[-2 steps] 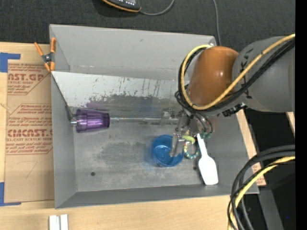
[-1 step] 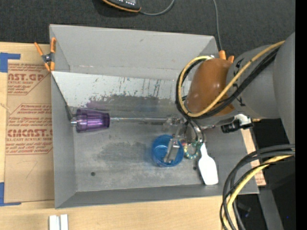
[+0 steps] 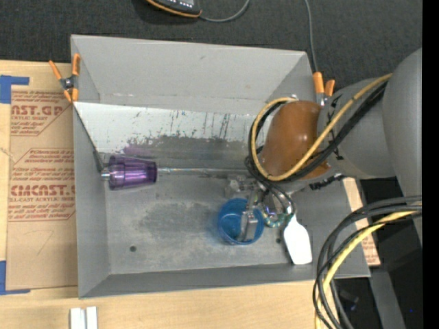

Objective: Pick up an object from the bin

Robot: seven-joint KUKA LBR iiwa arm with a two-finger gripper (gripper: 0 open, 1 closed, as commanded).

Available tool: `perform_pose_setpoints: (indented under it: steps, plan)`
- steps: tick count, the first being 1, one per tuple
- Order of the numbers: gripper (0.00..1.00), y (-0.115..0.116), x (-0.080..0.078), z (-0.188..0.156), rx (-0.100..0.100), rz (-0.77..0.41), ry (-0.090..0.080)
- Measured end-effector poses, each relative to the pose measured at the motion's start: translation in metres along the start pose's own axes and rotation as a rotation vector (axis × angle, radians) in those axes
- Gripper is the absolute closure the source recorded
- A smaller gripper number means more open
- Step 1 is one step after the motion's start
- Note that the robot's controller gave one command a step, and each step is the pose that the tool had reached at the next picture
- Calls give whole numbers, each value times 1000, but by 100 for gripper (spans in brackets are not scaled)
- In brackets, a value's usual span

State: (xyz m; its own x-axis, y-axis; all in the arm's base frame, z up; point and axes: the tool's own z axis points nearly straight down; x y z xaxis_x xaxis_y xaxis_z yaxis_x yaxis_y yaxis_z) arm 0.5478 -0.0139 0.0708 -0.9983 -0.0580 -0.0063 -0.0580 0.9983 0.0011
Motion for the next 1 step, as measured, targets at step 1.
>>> perform_pose_setpoints:
  steps: [1]
  plan:
    - [100, 15, 30, 0, 0, 524, 2]
